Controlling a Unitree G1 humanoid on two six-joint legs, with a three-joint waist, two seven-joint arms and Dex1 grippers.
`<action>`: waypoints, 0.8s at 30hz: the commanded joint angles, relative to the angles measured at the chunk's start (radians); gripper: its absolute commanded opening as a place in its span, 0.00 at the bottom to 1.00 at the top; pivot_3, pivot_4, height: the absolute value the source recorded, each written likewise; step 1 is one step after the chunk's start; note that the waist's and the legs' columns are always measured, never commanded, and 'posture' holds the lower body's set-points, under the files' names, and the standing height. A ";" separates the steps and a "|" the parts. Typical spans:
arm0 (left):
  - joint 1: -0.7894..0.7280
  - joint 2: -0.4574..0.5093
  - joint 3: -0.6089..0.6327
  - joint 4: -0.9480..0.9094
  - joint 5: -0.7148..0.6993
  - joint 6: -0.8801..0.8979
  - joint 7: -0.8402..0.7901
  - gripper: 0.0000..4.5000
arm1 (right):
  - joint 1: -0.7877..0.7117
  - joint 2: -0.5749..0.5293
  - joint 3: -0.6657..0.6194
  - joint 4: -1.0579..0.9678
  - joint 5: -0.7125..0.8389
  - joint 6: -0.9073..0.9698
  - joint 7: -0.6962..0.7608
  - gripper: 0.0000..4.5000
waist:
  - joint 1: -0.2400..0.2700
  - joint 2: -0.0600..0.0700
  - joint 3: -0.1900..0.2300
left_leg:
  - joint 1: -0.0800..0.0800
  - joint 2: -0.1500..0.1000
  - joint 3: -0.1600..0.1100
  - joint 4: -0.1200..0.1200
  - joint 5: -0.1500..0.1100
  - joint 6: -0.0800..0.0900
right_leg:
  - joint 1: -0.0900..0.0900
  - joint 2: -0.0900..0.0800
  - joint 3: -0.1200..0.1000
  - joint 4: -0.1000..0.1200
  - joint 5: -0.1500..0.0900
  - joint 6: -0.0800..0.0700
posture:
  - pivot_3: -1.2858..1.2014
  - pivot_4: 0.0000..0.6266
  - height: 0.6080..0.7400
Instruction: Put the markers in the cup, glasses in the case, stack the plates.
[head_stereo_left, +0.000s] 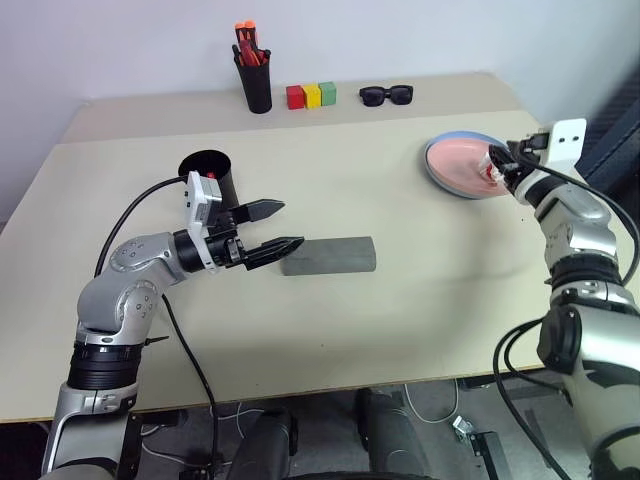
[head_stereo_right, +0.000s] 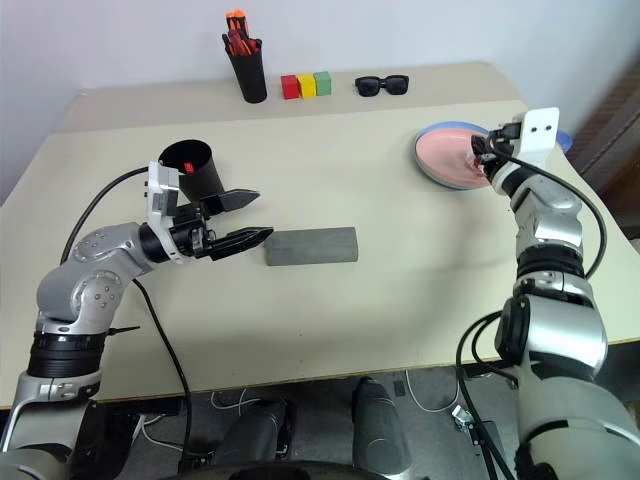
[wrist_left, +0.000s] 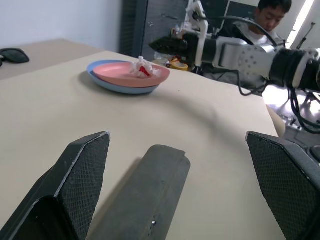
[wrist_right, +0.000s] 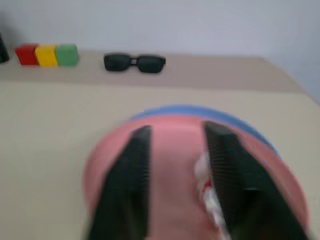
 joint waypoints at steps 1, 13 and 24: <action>-0.017 0.004 0.017 -0.030 -0.016 -0.014 0.003 1.00 | 0.091 -0.015 -0.001 -0.225 0.041 0.091 0.025 0.01 | 0.000 0.000 0.000 | 0.000 0.000 0.000 0.000 0.000 0.000 | 0.000 0.000 0.000 0.000 0.000 0.000 | 0.52 0.24 1.00; -0.035 0.004 0.015 -0.033 -0.017 -0.006 0.015 1.00 | 0.166 0.068 -0.059 -0.187 -0.016 -0.047 -0.367 0.01 | 0.014 0.000 0.000 | 0.001 0.000 0.002 0.001 0.000 0.000 | 0.000 0.000 0.002 0.001 0.000 0.000 | 0.52 0.24 1.00; -0.035 0.011 0.019 -0.049 -0.029 0.007 0.038 1.00 | 0.082 0.144 -0.065 0.033 -0.011 -0.189 -0.505 0.01 | 0.010 0.000 0.000 | 0.002 0.000 0.005 0.000 0.000 0.000 | 0.000 0.000 0.005 0.001 0.000 0.000 | 0.52 0.24 1.00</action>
